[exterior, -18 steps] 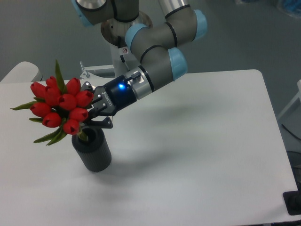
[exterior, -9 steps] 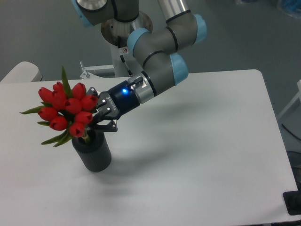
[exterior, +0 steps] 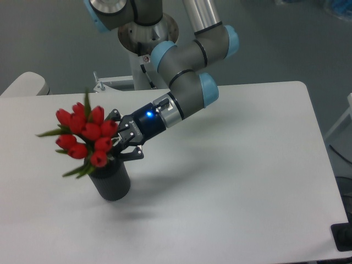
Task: Insert the flowers into the vase
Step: 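Open the gripper to release the tulips and pull back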
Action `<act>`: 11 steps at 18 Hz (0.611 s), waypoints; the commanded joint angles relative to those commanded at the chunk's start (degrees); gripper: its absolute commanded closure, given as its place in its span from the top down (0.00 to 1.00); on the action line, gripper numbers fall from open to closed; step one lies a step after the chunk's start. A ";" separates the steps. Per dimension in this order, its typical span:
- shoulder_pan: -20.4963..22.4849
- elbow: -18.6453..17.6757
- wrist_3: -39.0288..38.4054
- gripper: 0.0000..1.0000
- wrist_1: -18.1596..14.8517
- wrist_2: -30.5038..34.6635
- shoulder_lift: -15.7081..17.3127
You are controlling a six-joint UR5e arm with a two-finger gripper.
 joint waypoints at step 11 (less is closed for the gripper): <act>3.60 0.53 -1.67 1.00 -0.18 4.03 0.70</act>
